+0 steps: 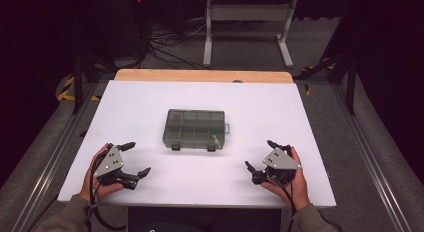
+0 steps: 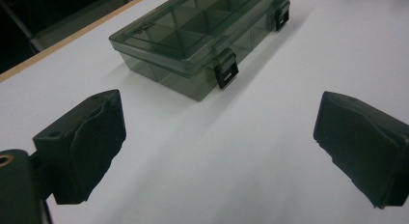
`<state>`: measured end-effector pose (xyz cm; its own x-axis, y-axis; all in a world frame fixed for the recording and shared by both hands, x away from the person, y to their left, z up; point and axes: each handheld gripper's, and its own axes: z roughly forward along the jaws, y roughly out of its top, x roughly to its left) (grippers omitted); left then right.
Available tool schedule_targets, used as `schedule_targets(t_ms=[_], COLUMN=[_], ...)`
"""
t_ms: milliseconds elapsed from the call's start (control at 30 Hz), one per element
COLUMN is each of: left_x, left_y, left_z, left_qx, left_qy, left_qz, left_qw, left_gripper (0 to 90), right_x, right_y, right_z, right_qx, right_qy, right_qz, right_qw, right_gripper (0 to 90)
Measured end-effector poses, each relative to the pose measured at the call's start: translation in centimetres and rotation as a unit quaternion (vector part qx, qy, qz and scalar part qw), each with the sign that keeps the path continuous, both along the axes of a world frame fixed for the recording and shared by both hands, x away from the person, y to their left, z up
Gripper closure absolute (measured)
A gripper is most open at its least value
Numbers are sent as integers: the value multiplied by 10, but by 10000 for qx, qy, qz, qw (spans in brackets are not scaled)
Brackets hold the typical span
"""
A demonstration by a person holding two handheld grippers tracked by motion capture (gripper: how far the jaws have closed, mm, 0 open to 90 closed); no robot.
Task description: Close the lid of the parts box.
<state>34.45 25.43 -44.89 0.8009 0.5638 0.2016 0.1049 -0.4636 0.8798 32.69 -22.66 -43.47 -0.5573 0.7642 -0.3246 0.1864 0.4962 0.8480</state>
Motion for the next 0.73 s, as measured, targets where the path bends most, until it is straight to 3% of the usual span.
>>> schedule_targets(t_ms=[300, 333, 667, 733], left_x=[0, 1, 5, 6], left_y=[-1, 0, 0, -1], left_z=[-1, -1, -1, -1], left_qx=[43, 140, 139, 128], left_qy=[13, -15, -29, -5], left_qz=[14, 12, 65, 80], left_qw=[10000, 9999, 9999, 9999], left_gripper=[51, 51, 49, 49], right_x=[1, 1, 4, 5], right_y=[0, 0, 2, 1], right_z=[-1, 0, -3, -3], right_qx=[-7, -3, -104, -30], right_qy=[1, 4, -20, -16], right_qz=[-24, -22, 25, 27], right_qw=[10000, 10000, 9999, 10000], right_gripper=[61, 62, 87, 75])
